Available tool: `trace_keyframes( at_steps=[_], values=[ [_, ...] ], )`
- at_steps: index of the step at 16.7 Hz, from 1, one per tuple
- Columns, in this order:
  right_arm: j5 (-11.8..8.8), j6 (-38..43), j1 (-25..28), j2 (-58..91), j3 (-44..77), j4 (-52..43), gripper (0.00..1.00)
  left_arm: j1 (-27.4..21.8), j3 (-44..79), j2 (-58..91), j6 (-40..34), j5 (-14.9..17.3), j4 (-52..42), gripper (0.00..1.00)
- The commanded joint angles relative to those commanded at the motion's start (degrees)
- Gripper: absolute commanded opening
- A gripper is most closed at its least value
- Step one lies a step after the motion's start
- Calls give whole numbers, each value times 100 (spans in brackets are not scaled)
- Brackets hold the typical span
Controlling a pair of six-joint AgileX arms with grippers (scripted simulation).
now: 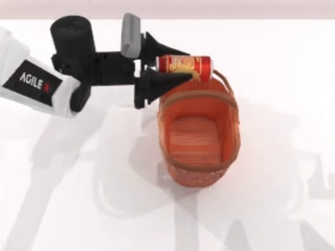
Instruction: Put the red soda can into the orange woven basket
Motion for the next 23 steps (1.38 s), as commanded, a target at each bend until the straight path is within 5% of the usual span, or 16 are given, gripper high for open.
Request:
trace_keyframes(
  at_steps=[6, 17, 23],
  values=[
    [0, 0, 0, 0, 0, 0, 100, 0, 0, 0, 0, 0, 0, 100],
    [-6, -96, 66, 169, 164, -158, 100, 12, -25, -141, -6, -98, -35, 100],
    [4, -1028, 658, 2103, 2043, -1692, 100, 363, -574, -1782, -155, -1130, -595, 100]
  ],
)
